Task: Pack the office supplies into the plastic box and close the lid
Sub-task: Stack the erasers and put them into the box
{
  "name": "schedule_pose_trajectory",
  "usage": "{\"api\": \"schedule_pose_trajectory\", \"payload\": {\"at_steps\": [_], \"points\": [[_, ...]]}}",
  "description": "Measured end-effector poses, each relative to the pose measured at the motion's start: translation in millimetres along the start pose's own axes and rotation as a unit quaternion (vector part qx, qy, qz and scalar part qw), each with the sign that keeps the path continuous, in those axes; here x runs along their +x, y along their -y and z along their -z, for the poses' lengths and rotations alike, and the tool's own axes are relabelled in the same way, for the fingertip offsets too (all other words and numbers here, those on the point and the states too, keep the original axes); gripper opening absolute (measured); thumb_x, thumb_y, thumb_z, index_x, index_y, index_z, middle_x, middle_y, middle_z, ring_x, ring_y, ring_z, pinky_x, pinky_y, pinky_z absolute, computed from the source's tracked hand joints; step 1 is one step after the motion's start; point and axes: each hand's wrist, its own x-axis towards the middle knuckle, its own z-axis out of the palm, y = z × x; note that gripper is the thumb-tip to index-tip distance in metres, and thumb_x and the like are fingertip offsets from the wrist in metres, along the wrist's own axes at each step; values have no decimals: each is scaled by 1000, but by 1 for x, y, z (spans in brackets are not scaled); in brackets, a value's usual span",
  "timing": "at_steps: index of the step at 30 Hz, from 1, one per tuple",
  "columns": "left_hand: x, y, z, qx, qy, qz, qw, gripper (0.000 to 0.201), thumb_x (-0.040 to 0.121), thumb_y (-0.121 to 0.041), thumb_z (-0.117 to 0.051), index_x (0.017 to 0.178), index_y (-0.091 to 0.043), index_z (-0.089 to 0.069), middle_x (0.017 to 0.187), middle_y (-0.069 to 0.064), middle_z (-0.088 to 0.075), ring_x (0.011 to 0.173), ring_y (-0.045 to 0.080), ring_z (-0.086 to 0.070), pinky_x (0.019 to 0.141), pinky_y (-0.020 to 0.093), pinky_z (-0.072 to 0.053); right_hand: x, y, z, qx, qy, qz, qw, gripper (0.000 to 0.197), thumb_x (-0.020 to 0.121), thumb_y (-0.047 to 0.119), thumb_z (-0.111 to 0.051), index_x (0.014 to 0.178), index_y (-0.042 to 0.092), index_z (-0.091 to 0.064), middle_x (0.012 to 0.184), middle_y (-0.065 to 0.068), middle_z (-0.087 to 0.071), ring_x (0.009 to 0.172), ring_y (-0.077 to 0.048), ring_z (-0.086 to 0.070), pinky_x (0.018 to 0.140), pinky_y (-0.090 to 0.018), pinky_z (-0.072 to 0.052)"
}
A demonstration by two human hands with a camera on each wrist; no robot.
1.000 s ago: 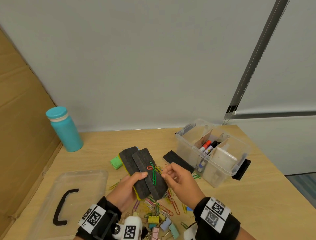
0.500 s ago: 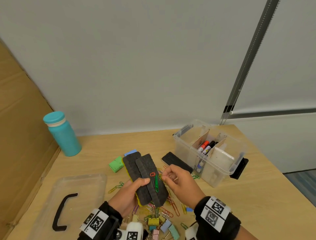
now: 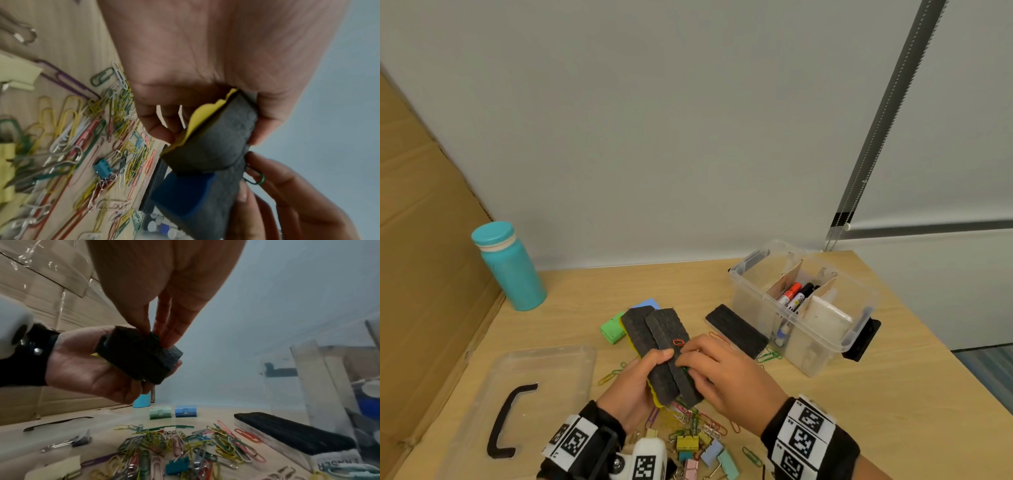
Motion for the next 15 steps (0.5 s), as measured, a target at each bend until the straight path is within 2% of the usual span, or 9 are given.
{"api": "schedule_pose_trajectory", "payload": {"at_steps": [2,5,8,11,13,15], "points": [[0,0,2,6,-3,1,1000,50,79,-22,-64,122,4,-55,113,21,-62,101,33,-58,84,42,-52,1,-1,-1,-13,6,11,1000,20,96,24,-43,114,23,-51,116,5,-51,104,-13,-53,77,-30,-53],[-1,1,6,-2,-10,-1,1000,48,78,-22,-60,120,2,-58,111,17,-67,98,31,-63,80,40,-55,-3,-4,-2,-17,17,20,1000,15,96,23,-43,110,22,-47,113,5,-51,101,-11,-52,75,-26,-52],[-1,0,11,-24,-26,-7,999,49,75,-22,-59,120,-1,-58,117,18,-67,109,33,-62,86,43,-50,-13,-13,-5,-36,39,15,999,13,91,20,-48,103,23,-47,106,6,-52,94,-8,-50,68,-22,-51],[-2,-1,15,-27,-30,-6,999,49,73,-20,-59,119,-4,-58,119,16,-65,113,32,-59,89,42,-48,-24,-25,-11,-83,94,-13,992,30,81,14,-65,101,26,-47,99,9,-54,86,-9,-56,61,-19,-48],[-2,-1,15,-20,-37,-5,999,46,76,-19,-59,119,-4,-58,120,14,-65,113,31,-58,87,41,-48,-26,-29,-12,-96,113,-32,988,33,82,8,-63,108,25,-51,108,7,-57,94,-13,-57,70,-21,-49],[-2,0,14,-11,-39,2,999,36,82,-17,-57,116,-5,-60,118,14,-65,111,30,-59,85,39,-49,-23,-31,-10,-83,98,-38,991,34,86,6,-55,115,23,-54,120,5,-55,106,-15,-55,82,-25,-50]]}}
